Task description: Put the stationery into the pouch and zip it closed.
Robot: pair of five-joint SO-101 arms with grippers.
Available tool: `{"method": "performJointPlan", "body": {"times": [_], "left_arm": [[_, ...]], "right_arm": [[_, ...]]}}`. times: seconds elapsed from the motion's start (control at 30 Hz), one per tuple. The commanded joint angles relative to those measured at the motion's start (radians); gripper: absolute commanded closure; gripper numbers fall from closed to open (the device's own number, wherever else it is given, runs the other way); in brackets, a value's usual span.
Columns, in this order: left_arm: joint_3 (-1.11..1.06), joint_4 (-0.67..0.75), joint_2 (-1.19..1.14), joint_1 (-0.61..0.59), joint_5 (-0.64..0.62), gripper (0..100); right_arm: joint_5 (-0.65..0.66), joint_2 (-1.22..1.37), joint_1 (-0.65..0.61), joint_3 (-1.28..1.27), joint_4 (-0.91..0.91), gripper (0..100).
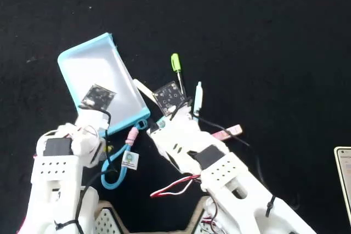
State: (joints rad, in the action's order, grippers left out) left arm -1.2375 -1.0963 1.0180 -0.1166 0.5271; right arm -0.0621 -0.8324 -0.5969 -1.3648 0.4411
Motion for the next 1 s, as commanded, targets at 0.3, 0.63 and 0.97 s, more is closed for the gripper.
{"method": "performJointPlan", "body": {"times": [0.3,0.63,0.97], "left_arm": [[-0.157,0.402,0.000,-0.028,0.023,75],[-0.177,0.526,0.000,-0.194,0.020,76],[-0.143,0.523,0.000,-0.219,-0.169,76]], "right_arm": [[-0.006,0.007,-0.014,0.054,-0.023,74.4],[-0.006,0.007,-0.014,0.054,-0.023,74.4],[-0.003,0.008,-0.014,0.079,-0.014,74.4]]}}
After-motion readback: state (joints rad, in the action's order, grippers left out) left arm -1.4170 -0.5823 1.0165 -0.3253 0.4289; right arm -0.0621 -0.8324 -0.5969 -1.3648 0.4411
